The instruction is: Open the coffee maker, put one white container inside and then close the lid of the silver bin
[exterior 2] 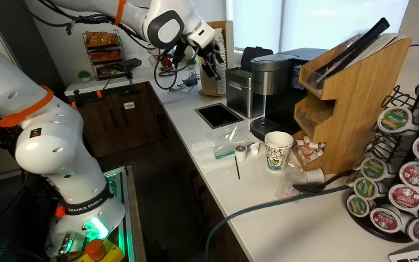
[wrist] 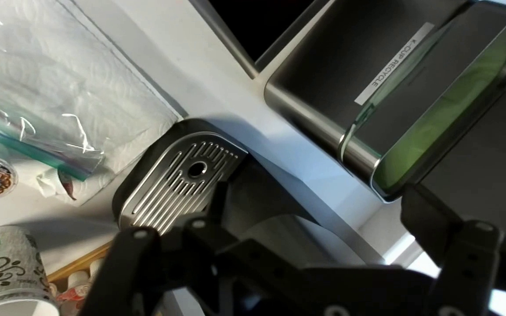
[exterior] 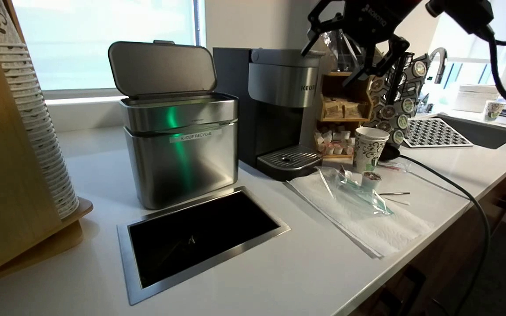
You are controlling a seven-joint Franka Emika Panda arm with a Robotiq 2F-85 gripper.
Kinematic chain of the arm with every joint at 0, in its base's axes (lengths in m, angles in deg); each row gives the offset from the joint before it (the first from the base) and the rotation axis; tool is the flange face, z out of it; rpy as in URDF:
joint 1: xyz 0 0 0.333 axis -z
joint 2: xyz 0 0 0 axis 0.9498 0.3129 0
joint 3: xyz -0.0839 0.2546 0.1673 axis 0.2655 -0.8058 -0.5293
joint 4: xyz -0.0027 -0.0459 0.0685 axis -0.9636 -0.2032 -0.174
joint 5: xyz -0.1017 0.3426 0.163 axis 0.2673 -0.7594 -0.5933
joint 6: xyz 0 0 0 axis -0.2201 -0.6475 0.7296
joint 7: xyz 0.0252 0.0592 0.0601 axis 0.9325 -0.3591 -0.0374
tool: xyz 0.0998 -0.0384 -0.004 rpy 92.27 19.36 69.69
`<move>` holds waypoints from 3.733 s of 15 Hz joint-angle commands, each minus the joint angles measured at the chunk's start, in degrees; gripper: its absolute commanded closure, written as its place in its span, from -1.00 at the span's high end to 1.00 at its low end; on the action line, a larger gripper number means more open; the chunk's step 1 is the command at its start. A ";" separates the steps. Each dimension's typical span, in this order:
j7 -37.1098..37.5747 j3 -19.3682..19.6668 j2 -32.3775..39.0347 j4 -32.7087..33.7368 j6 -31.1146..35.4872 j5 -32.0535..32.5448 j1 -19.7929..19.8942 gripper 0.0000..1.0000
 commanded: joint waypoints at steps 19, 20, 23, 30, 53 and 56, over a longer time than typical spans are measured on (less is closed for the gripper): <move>23.10 -1.94 5.39 -4.43 37.60 -8.58 1.95 1.00; 23.51 -1.91 5.64 -4.54 38.06 -8.83 1.73 1.00; 23.61 -2.33 6.58 -3.08 38.01 -9.69 5.03 1.00; 22.27 -4.46 10.85 0.95 37.89 -9.09 10.24 1.00; 13.90 -9.55 13.45 8.48 41.68 -8.67 12.95 1.00; 9.60 -12.21 12.65 12.14 44.85 -10.44 15.44 1.00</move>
